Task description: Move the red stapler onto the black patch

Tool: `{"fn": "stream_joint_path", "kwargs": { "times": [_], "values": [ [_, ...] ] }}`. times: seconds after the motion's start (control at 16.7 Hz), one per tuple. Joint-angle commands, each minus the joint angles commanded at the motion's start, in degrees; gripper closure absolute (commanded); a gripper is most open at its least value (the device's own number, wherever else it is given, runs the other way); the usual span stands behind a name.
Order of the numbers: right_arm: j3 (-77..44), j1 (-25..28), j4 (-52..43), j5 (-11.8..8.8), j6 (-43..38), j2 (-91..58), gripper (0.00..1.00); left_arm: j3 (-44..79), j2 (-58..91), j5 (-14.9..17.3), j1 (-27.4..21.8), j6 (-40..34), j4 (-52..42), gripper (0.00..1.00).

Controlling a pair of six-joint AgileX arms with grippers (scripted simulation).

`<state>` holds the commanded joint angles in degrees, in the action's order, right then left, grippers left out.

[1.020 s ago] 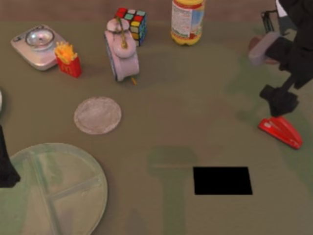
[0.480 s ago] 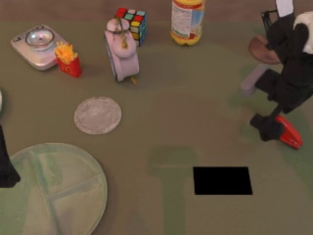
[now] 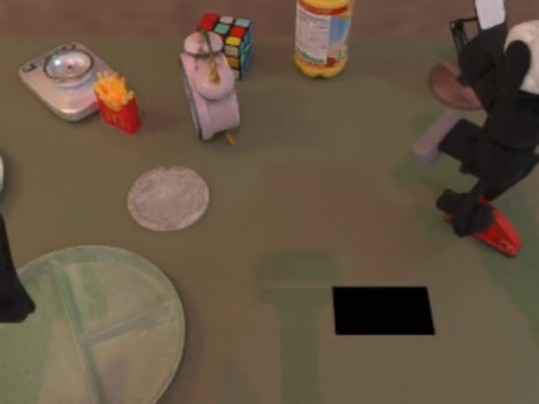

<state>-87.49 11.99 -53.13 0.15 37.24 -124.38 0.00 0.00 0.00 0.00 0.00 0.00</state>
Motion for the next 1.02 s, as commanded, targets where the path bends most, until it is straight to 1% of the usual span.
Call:
{"fn": "stream_joint_path", "kwargs": {
  "times": [0.42, 0.48, 1.02],
  "values": [
    [0.0, 0.0, 0.0, 0.0, 0.0, 0.0, 0.98, 0.0, 0.0, 0.0, 0.0, 0.0, 0.0, 0.0],
    [0.0, 0.0, 0.0, 0.0, 0.0, 0.0, 1.0, 0.0, 0.0, 0.0, 0.0, 0.0, 0.0, 0.0],
    [-0.2, -0.1, -0.2, 0.0, 0.0, 0.1, 1.0, 0.0, 0.0, 0.0, 0.0, 0.0, 0.0, 0.0]
  ]
}}
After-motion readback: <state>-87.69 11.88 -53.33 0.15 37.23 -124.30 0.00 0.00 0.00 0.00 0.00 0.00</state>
